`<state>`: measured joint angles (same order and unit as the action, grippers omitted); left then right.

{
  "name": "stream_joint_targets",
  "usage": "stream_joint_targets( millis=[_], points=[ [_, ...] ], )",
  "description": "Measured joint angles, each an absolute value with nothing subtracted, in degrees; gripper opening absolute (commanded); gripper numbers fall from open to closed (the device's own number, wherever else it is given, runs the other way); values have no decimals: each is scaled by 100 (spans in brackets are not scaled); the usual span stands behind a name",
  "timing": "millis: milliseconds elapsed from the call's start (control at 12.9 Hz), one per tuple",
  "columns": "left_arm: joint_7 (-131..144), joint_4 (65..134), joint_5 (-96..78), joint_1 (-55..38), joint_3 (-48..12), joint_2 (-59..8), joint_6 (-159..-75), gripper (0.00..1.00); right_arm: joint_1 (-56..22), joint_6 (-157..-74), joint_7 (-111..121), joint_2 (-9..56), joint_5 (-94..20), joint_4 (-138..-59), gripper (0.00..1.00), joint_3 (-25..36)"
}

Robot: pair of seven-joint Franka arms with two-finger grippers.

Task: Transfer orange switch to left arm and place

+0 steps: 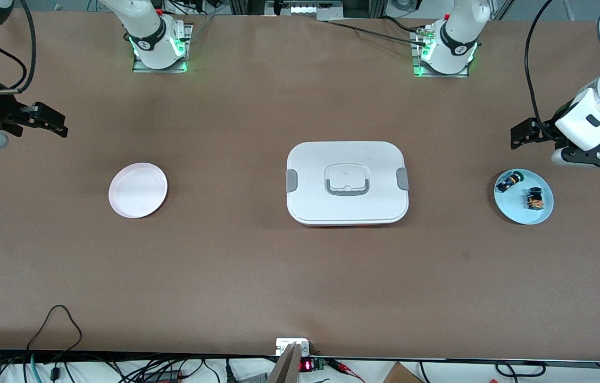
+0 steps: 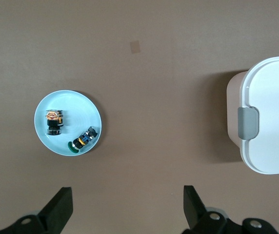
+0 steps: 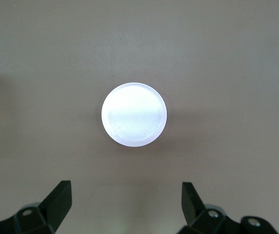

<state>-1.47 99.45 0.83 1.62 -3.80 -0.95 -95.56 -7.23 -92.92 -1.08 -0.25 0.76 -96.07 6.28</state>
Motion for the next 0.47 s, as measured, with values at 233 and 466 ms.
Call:
stream_joint_targets(
  millis=[233, 466],
  points=[
    [-147, 9945, 83, 162, -379, -81, -9563, 100, -723, -9292, -103, -25, 76, -9602, 100, 628],
    [-147, 9945, 83, 162, -376, -57, -9563, 100, -723, -9293, -103, -26, 74, -9549, 100, 629]
  ],
)
